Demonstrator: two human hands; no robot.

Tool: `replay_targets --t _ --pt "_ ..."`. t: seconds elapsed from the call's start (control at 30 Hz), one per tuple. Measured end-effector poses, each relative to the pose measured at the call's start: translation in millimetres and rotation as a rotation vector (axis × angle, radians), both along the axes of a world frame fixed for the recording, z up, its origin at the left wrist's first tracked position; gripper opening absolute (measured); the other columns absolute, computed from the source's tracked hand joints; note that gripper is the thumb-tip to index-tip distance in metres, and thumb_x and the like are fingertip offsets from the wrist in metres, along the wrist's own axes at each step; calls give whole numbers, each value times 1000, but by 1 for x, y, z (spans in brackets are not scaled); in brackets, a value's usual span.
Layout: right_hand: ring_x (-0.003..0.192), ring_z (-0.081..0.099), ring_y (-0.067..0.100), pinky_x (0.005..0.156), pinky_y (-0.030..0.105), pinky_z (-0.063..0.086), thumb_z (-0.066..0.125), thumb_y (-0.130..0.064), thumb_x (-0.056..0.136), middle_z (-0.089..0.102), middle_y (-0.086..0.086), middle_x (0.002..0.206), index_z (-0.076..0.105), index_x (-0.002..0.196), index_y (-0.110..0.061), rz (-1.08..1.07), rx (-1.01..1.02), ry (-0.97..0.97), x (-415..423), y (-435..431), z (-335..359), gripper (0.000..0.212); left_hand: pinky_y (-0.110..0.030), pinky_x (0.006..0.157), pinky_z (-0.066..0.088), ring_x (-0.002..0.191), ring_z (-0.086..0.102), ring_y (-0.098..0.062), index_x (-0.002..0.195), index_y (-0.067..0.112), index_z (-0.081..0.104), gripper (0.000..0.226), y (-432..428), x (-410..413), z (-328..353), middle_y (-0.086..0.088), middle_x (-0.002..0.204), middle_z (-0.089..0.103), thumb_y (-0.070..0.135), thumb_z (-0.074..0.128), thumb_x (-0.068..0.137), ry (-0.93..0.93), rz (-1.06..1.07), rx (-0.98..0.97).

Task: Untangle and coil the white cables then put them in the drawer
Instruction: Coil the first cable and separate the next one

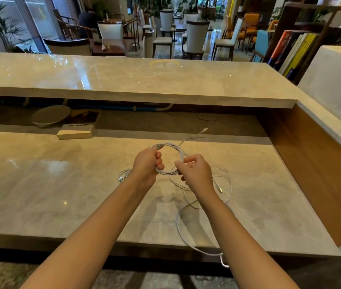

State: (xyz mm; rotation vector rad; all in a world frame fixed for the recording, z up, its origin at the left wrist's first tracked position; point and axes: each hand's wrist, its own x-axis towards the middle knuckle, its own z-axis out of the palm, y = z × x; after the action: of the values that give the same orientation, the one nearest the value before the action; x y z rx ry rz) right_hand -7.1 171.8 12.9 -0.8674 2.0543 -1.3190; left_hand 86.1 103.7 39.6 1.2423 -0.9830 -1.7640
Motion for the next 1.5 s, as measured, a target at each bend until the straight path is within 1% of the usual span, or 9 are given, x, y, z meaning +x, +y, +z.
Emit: replay_targets --t 0.13,0.27,0.47,0.63,0.77,0.93,1.13,1.3,1.5 --pt "72 52 18 51 25 34 60 -35 89 57 -2 85 50 107 -16 83 119 570 -5 -3 15 28 -25 52 30 59 34 -14 100 12 62 29 1 -3 -1 -2 68 41 14 33 97 -355 -35 -195" --pt "82 52 15 64 25 43 59 -32 90 58 1 96 59 102 -16 278 -18 777 -11 -14 27 20 -26 51 31 61 35 -14 101 13 63 32 2 -5 0 -3 68 43 14 32 95 -454 -121 -254" --pt "76 52 15 66 27 46 57 -19 90 61 4 87 64 90 -11 398 -98 822 -19 -18 29 10 -25 56 32 61 33 -12 111 1 58 38 1 1 9 -2 70 39 23 29 99 -501 -310 -252" --pt "68 50 9 60 19 42 55 -16 91 56 -1 77 59 87 -12 393 -164 391 -14 -24 43 7 -39 101 39 116 50 -28 126 5 51 54 9 3 12 -19 123 55 40 17 102 -665 -356 -364" --pt "67 52 7 60 19 42 54 -20 93 57 -5 74 61 93 -14 456 -112 249 -23 -26 50 10 -28 69 42 75 47 -12 109 9 59 46 2 6 10 -8 92 56 39 24 101 -655 -295 -434" --pt "75 56 8 68 22 46 57 -23 92 62 -8 80 68 98 -17 542 -112 500 -44 -22 55 13 -22 54 33 62 38 -12 85 15 63 36 -6 16 12 -1 70 46 37 37 99 -582 -361 -437" --pt "88 52 18 70 28 37 53 -28 94 62 2 91 71 100 -13 546 13 971 -46 -18 31 25 -20 44 22 47 25 -7 87 8 59 35 -5 28 15 3 58 32 29 35 101 -169 -501 -209" --pt "65 65 21 62 29 57 57 -19 91 69 11 73 73 86 -4 413 19 195 -33 -10 36 23 -20 48 28 52 30 -8 94 9 57 31 -1 25 17 1 61 37 26 32 102 -214 -491 -315" --pt "61 63 14 63 25 58 53 -22 94 66 10 74 68 94 1 392 -16 -540 -22 0 47 28 -21 52 33 57 35 -10 102 11 56 28 -2 23 13 -1 68 43 25 32 102 -337 -440 -458"
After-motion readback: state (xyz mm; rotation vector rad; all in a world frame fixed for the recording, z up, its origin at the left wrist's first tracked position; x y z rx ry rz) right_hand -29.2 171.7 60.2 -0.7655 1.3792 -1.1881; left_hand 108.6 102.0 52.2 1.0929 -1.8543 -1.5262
